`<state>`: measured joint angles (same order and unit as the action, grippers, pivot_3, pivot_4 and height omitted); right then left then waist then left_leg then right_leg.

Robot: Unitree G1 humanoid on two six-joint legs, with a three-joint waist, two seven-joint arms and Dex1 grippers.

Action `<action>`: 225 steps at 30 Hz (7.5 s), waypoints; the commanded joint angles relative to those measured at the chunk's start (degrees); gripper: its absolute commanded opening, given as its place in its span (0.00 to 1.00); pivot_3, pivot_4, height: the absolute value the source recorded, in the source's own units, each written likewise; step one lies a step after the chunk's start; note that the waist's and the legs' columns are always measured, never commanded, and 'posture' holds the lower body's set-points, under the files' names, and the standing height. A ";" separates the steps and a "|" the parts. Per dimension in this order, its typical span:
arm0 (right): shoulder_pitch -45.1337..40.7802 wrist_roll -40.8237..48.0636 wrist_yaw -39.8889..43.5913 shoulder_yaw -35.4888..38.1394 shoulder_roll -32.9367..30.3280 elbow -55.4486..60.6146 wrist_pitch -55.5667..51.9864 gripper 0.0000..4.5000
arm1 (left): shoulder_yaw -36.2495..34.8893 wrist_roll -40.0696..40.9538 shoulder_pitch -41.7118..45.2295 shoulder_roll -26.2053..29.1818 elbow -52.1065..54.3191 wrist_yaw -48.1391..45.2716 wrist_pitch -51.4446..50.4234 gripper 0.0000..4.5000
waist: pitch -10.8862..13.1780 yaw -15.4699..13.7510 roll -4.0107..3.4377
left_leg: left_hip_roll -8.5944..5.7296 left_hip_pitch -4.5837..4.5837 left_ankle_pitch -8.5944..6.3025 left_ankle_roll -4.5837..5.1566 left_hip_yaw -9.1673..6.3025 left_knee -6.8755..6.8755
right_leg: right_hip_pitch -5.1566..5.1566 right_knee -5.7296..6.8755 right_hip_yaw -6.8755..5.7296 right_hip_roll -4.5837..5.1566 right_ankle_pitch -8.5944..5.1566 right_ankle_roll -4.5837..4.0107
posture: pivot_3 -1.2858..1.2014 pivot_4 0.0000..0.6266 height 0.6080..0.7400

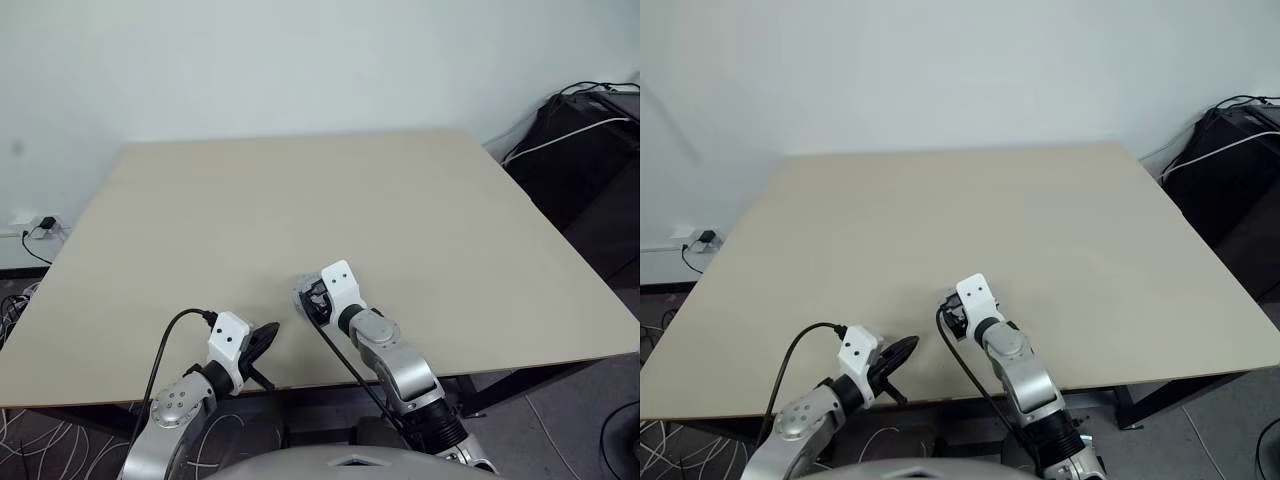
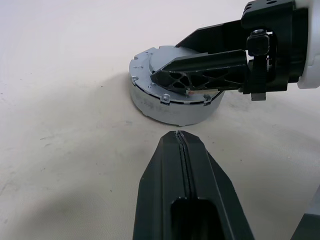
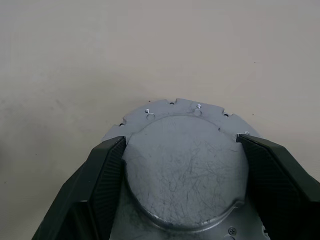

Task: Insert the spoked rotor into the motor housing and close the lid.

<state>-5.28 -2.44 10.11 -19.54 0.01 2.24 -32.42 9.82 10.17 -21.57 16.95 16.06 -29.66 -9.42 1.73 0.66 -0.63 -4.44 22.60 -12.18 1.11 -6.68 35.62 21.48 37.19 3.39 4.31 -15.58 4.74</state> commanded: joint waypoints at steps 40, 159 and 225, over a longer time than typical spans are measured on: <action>-0.09 -0.91 5.26 -1.34 -5.50 -1.09 2.50 0.73 | -4.37 0.68 4.70 -4.98 -1.20 7.92 0.48 0.00 | -0.23 -0.12 0.03 | -0.03 -0.03 0.00 0.00 -0.01 0.01 | -0.06 -0.03 -0.02 0.01 0.01 0.02 | 0.52 0.00 1.00; 2.28 51.61 -8.74 34.86 11.21 1.21 -26.62 0.99 | -2.07 8.75 38.50 -9.54 -26.54 -1.28 -35.25 0.00 | -0.70 0.01 0.25 | -0.06 -0.04 0.02 -0.01 -0.16 0.07 | -0.23 -0.20 -0.11 -0.02 0.35 0.37 | 0.52 0.00 1.00; 8.73 75.85 -15.76 32.91 9.41 3.96 -23.91 0.28 | -16.64 19.39 29.48 -15.12 -4.46 3.35 -29.69 0.00 | -0.31 0.68 0.08 | -0.03 0.17 0.00 0.00 -0.12 -0.25 | 0.13 -0.28 0.01 0.02 0.37 0.06 | 0.52 0.00 1.00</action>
<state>3.65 70.91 -5.69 13.63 4.63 3.07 -57.87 -3.81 26.81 8.17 2.64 7.11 -27.21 -42.28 1.42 1.34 -0.55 -4.47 22.78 -12.18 1.10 -6.80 35.38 21.61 36.91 3.38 4.32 -15.21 4.80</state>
